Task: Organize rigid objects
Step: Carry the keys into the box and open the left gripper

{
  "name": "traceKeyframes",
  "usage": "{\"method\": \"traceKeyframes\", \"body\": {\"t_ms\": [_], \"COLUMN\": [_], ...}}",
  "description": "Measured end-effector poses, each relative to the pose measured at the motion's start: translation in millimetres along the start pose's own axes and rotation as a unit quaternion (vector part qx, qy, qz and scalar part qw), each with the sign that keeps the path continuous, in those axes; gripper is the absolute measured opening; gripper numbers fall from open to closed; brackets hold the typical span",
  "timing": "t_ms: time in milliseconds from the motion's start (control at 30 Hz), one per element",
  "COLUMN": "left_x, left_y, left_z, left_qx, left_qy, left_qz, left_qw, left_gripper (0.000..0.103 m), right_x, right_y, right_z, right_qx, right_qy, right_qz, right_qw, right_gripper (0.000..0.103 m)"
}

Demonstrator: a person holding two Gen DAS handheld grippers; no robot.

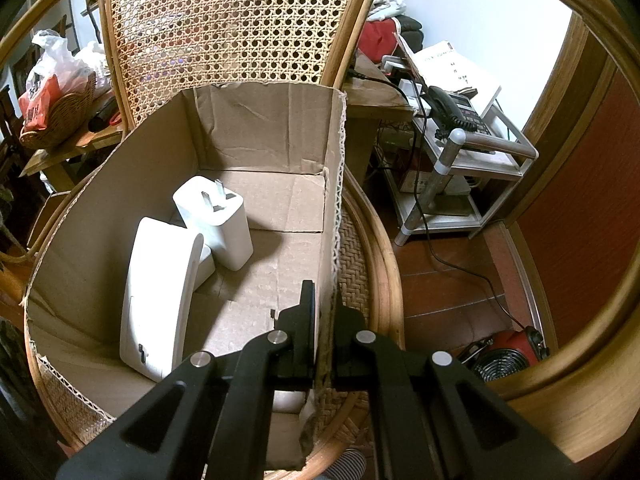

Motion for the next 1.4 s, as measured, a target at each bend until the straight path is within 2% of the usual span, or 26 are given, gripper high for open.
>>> {"method": "traceKeyframes", "body": {"t_ms": [300,400,733,1100,1267,1400], "left_x": [-41,-47,-19,3,0,-2], "left_y": [14,6,-61,-110,-108,-101], "left_z": [-50,-71,-120,-126,-120,-114], "left_qx": [0.019,0.033,0.063,0.049,0.040,0.038], "left_qy": [-0.042,-0.055,-0.066,-0.063,-0.057,-0.052], "left_qz": [-0.030,-0.027,0.040,0.081,0.076,0.074], "left_qw": [0.9985,0.9976,0.9950,0.9935,0.9947,0.9952], "left_gripper": [0.013,0.013,0.013,0.013,0.015,0.022], "right_x": [0,0,-1,2,2,1], "right_y": [0,0,0,1,1,1], "right_z": [0,0,0,1,1,1], "right_qx": [0.000,0.000,0.000,0.000,-0.001,0.000], "right_qy": [0.000,0.000,-0.001,-0.003,-0.003,-0.003], "right_qz": [0.000,0.000,0.000,0.000,0.000,0.000], "right_qw": [1.000,1.000,1.000,1.000,1.000,1.000], "right_gripper": [0.006,0.006,0.007,0.007,0.007,0.007]}}
Point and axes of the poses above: each gripper's, at about its wrist camera, not at the fingertips, and y roughly against the way its jaws point, z to its left, x to its underside, the point moved 5 cm from there along -y, roughly the way its jaws point, and after that the axes turned 6 degrees about z, right-handed, at the moved point
